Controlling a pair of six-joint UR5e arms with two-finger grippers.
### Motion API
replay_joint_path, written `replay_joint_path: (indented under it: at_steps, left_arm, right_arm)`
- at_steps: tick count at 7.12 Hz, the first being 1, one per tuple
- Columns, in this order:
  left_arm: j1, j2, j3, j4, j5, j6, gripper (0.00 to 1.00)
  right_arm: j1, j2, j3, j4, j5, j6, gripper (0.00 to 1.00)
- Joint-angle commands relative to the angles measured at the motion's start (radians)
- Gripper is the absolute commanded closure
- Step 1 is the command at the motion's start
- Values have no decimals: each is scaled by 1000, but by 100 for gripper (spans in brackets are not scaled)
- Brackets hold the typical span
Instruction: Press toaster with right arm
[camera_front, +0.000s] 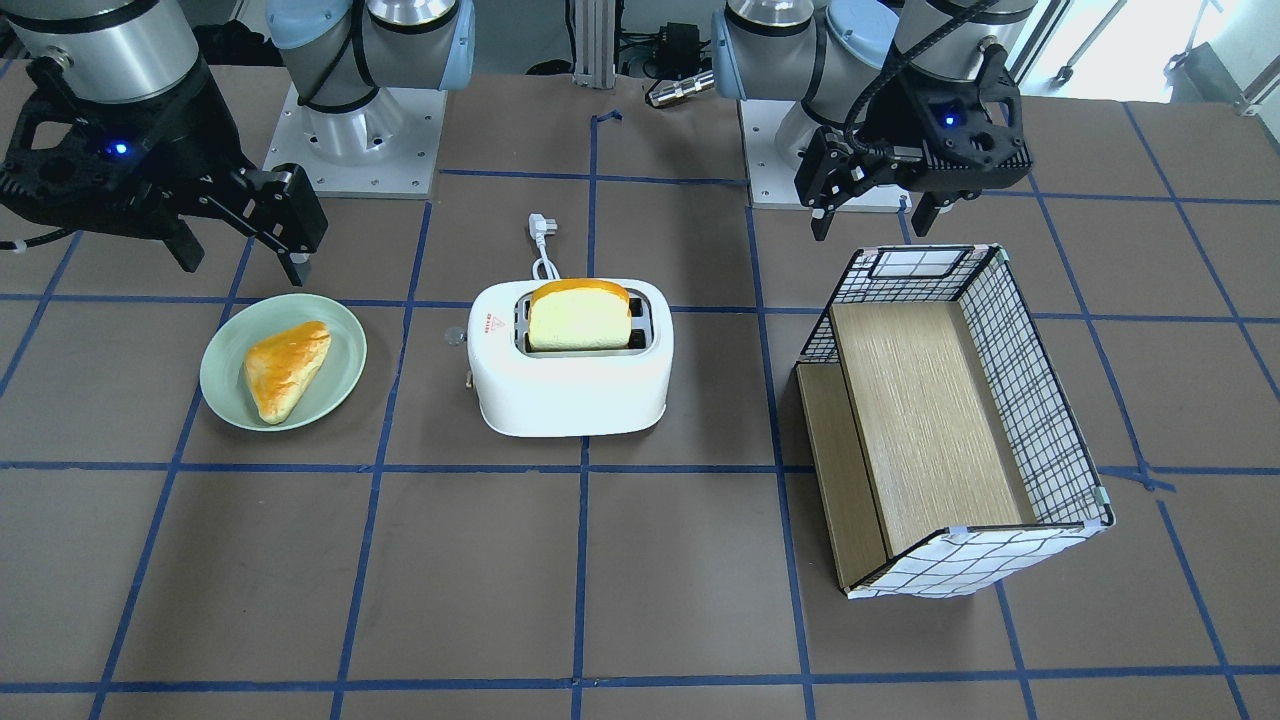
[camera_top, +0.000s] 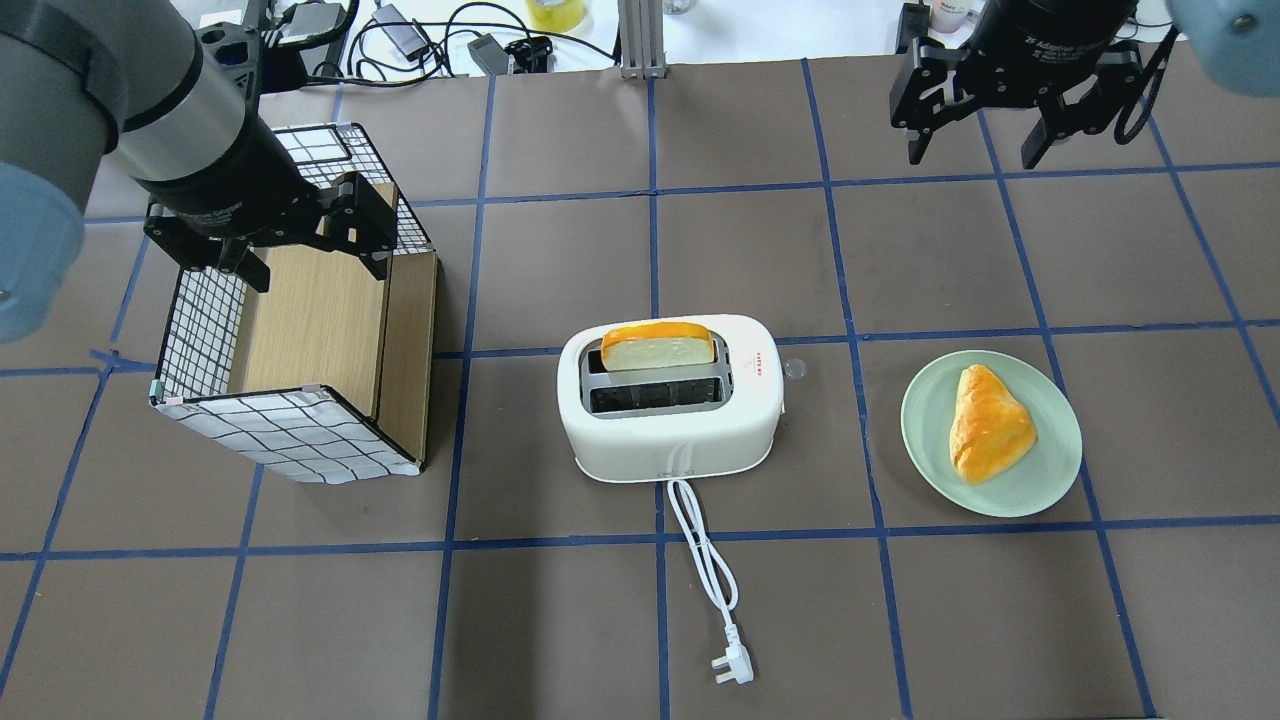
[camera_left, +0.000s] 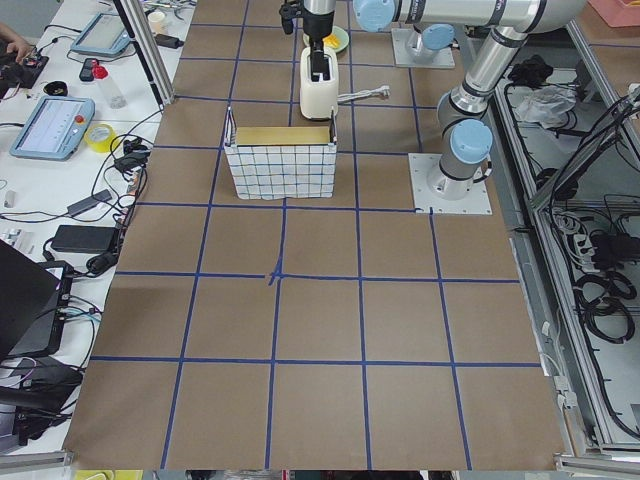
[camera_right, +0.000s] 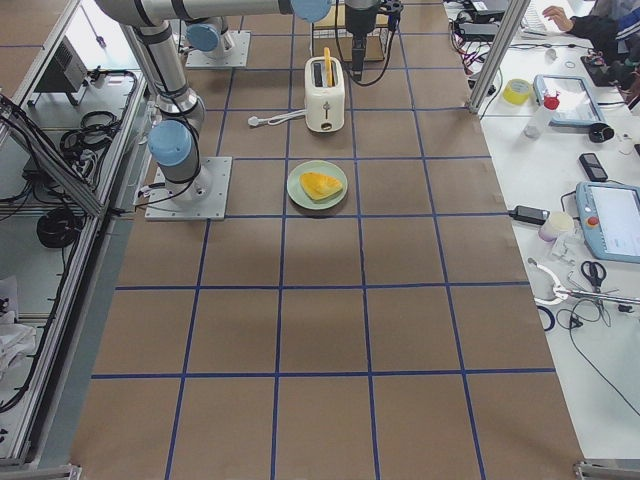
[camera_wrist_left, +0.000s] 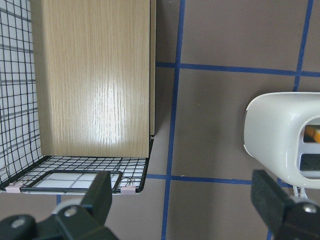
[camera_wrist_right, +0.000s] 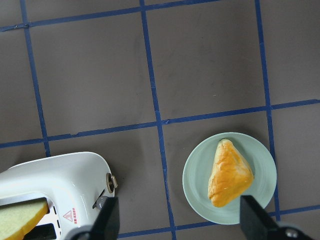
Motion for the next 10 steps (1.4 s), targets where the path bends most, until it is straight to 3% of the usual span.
replay_joint_path:
  at_steps: [1,3,4,5,6,8,10]
  left_arm:
    - [0,0,0,0,0,0,0]
    - [0,0,0,0,0,0,0]
    - [0,0,0,0,0,0,0]
    - [0,0,0,0,0,0,0]
    - [0,0,0,0,0,0,0]
    - [0,0,0,0,0,0,0]
    - [0,0,0,0,0,0,0]
  right_arm:
    - [-1,0,-11,8,40,2,36]
    - [-11,0,-14,27,109,18,44]
    - [-14,0,-14,48,179,44,55]
    - [-20,2,-11,103,274,46,81]
    - [-31,2,-2,135,345,44,99]
    - [-108,3,28,207,521,-36,100]
    - [-214,3,189,254,670,-332,100]
